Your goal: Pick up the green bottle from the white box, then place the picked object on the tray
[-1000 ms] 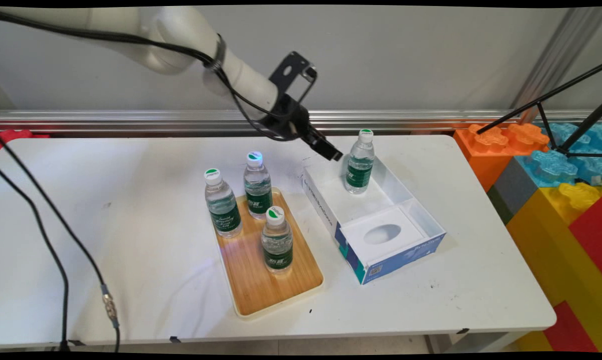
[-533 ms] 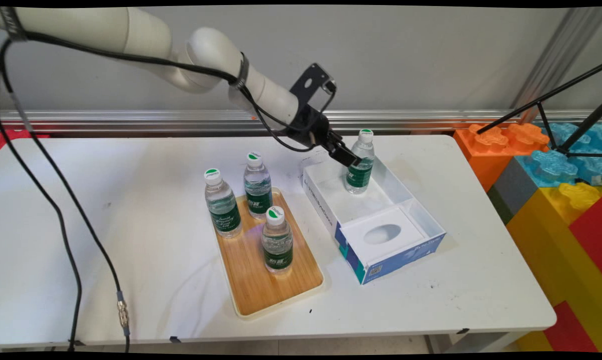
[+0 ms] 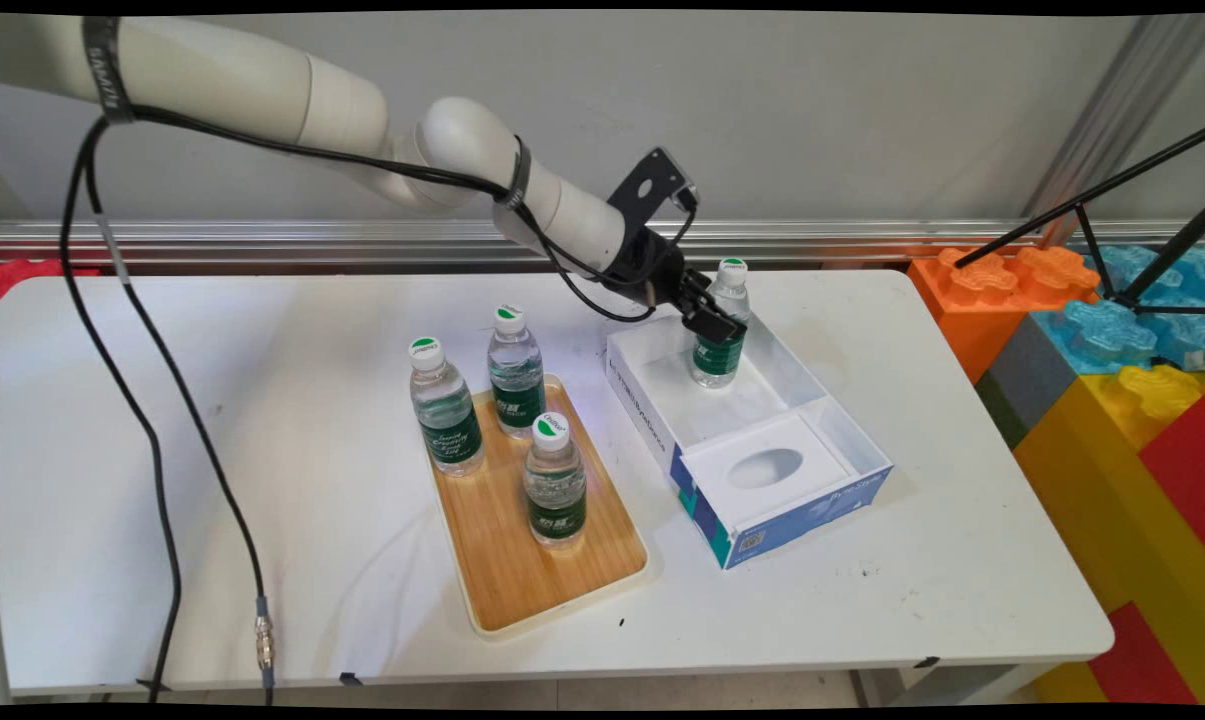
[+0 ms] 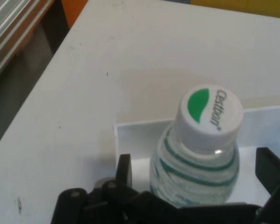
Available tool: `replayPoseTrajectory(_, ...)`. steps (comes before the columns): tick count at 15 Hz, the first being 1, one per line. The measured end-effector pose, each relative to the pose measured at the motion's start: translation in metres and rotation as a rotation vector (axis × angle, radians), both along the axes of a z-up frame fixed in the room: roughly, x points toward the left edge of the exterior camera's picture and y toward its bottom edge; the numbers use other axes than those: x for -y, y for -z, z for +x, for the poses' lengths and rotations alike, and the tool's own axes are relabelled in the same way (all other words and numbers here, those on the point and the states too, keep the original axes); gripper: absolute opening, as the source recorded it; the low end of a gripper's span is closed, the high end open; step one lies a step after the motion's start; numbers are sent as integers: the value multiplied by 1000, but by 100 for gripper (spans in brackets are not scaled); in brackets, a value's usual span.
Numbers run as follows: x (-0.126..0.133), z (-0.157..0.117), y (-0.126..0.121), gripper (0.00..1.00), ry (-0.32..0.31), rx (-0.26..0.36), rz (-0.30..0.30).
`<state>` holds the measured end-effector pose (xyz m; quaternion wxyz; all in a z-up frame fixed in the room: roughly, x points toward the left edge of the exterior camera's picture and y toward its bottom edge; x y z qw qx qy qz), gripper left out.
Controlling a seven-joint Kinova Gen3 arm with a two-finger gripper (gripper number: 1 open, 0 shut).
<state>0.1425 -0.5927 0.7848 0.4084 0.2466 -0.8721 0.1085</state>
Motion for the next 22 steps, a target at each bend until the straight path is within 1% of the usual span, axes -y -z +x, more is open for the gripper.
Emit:
replayPoseTrajectory(7, 9, -10, 15, 100, 9, -13, -19)
replayPoseTrajectory(8, 9, -11, 16, 0, 12, -11, -21)
replayPoseTrajectory(12, 8, -12, 18, 0, 17, -11, -25)
replayPoseTrajectory(14, 7, -14, 15, 0, 15, -18, -24)
replayPoseTrajectory(16, 7, -16, 6, 0, 9, -28, -25)
replayPoseTrajectory(18, 7, -19, -7, 0, -3, -38, -20)
replayPoseTrajectory(21, 6, -24, -42, 0, -20, -60, -16)
replayPoseTrajectory(22, 5, -26, -58, 0, -26, -69, -14)
